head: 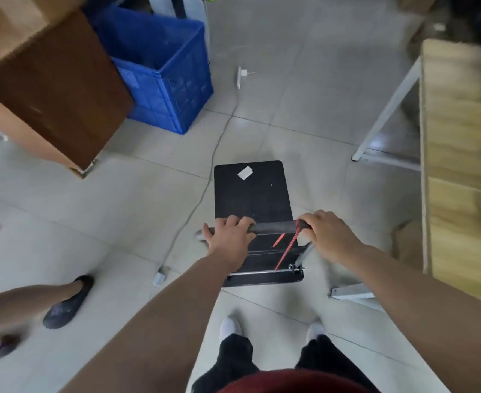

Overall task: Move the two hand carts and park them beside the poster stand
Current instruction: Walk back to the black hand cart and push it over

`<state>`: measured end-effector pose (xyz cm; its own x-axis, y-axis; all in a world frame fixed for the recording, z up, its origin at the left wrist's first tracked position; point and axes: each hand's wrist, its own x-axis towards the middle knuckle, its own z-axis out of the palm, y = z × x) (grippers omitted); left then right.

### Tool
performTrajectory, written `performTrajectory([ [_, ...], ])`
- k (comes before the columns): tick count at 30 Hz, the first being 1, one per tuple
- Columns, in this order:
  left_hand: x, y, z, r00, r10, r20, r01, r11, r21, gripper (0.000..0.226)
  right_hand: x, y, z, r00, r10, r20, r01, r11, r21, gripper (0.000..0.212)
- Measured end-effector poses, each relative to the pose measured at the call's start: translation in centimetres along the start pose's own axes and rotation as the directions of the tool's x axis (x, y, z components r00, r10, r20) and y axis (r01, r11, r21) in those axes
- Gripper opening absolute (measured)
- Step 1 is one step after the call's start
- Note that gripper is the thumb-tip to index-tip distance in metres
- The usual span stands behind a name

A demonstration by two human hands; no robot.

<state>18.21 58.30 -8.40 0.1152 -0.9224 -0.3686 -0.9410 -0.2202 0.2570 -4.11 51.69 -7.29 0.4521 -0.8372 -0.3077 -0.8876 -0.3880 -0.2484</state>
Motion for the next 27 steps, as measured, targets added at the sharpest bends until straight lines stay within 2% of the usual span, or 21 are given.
performTrajectory([
  [4, 3.4, -2.5, -1.9, 0.998, 0.058, 0.009, -0.059, 0.997, 0.045, 0.031, 3.1, -2.3, -0.9, 0.996, 0.085, 0.029, -0.085, 0.996, 0.029, 0.03],
  [10, 9.7, -4.7, -5.3, 0.989, 0.119, 0.084, -0.13, 0.981, 0.146, 0.027, 7.4, -3.6, -1.2, 0.985, 0.165, -0.05, -0.163, 0.986, 0.041, 0.028],
  [17, 17.1, -1.3, -8.1, 0.982, 0.162, 0.095, -0.175, 0.971, 0.161, 0.027, 13.0, 1.0, -3.5, 0.974, 0.181, -0.133, -0.174, 0.983, 0.064, 0.028],
  [22, 22.7, 2.0, -10.2, 0.981, 0.133, 0.143, -0.152, 0.979, 0.138, 0.026, 17.7, 4.8, -6.6, 0.978, 0.194, -0.073, -0.189, 0.98, 0.069, 0.032],
  [27, 27.3, 2.3, -12.0, 0.981, 0.138, 0.138, -0.157, 0.977, 0.146, 0.026, 21.9, 5.8, -8.6, 0.975, 0.215, -0.046, -0.211, 0.974, 0.082, 0.031],
])
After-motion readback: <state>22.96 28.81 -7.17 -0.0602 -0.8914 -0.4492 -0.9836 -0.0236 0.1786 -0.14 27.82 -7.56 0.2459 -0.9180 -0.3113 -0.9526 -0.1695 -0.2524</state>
